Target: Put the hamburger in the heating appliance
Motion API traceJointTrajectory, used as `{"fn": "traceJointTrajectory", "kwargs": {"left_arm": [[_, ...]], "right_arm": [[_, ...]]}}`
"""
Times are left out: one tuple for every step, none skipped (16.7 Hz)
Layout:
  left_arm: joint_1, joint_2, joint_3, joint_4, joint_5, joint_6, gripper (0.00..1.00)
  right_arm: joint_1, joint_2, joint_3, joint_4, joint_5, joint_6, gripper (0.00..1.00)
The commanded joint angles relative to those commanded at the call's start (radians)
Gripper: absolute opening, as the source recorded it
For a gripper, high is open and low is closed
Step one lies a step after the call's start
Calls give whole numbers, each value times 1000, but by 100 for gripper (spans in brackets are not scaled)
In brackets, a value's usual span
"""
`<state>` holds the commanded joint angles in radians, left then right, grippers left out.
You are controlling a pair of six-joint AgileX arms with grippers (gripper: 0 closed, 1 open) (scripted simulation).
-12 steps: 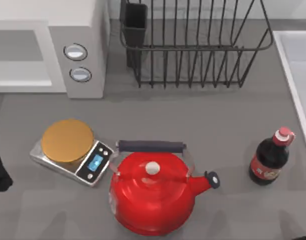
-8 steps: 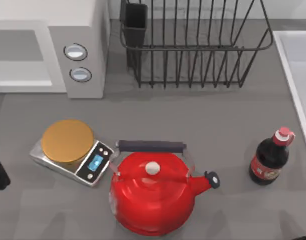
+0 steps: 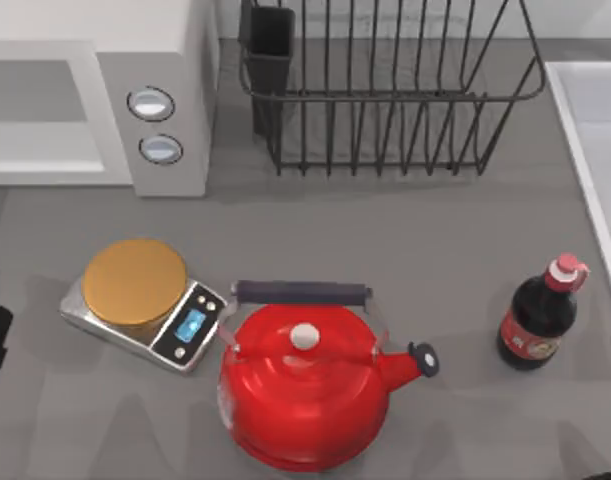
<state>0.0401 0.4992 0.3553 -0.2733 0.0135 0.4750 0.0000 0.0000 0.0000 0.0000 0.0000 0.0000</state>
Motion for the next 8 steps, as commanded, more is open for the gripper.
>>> {"fn": "traceJointTrajectory", "kwargs": {"left_arm": [[1,85,57,-47,7,75,100],[3,171,116,-94,13,150,100],[6,259,177,-142,17,224,100],[12,346,238,-190,19,297,100],[19,432,298,-237,19,366,100],[29,516,357,-282,17,431,100],[40,597,414,-327,14,493,100],[52,676,468,-370,10,551,100]], "right_arm": [[0,0,0,0,0,0,100],[0,0,0,0,0,0,100],[0,0,0,0,0,0,100],[0,0,0,0,0,0,100],[0,0,0,0,0,0,100],[0,0,0,0,0,0,100],[0,0,0,0,0,0,100],[0,0,0,0,0,0,100]]}}
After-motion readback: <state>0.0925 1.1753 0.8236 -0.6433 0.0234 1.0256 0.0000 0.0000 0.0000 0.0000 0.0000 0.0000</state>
